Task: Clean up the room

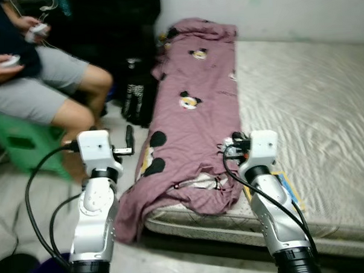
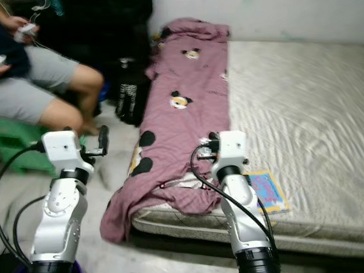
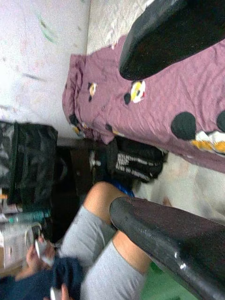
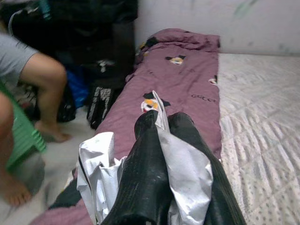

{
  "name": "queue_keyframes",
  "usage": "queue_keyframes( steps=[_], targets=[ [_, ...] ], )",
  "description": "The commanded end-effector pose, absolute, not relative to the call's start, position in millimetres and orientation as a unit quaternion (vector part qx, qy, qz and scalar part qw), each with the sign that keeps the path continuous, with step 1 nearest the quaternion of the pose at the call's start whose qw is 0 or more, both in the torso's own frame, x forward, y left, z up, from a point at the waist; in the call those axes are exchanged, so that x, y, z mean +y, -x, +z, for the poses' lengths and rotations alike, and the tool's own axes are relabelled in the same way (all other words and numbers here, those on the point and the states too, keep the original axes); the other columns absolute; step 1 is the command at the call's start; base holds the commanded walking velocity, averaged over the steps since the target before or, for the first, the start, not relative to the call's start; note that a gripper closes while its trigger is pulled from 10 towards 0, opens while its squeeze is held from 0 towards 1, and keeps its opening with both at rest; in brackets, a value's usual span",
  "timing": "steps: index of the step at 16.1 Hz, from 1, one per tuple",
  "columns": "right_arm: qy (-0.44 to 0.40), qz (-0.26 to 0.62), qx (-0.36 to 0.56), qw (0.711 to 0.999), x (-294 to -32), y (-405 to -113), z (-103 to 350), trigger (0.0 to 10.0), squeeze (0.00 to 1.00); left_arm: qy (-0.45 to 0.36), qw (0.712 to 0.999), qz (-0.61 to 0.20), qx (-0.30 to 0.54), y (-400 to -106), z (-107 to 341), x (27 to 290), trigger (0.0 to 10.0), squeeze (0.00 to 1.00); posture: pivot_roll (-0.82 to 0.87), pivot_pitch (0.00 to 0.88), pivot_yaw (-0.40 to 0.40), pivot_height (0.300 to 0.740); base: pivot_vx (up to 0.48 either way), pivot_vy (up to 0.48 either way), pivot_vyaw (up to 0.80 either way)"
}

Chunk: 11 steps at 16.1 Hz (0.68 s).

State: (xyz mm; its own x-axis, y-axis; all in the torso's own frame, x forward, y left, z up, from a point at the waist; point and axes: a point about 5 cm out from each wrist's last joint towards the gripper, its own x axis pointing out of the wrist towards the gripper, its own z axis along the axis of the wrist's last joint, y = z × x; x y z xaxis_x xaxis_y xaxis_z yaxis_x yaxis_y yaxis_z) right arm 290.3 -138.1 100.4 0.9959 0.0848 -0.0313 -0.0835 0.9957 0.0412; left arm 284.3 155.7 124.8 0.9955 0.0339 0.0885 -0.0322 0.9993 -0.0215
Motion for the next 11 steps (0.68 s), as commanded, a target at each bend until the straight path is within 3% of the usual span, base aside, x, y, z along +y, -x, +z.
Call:
queue_keyframes(
  steps=[1, 11],
  targets=[
    [-0.018, 0.05, 0.005, 0.999, -133.8, -291.4, 105.5, 10.0, 0.0, 0.004, 0.999, 0.024, -0.042, -284.1, 124.3, 159.5, 10.0, 0.0, 0.02, 0.0, 0.021, 0.74, 0.0, 0.0, 0.8],
    [-0.026, 0.057, 0.005, 0.998, -131.9, -291.4, 105.6, 10.0, 0.0, -0.016, 0.999, 0.022, -0.045, -283.8, 124.1, 160.3, 10.0, 0.0, 0.03, 0.0, 0.018, 0.74, 0.0, 0.0, 0.8]
  ],
)
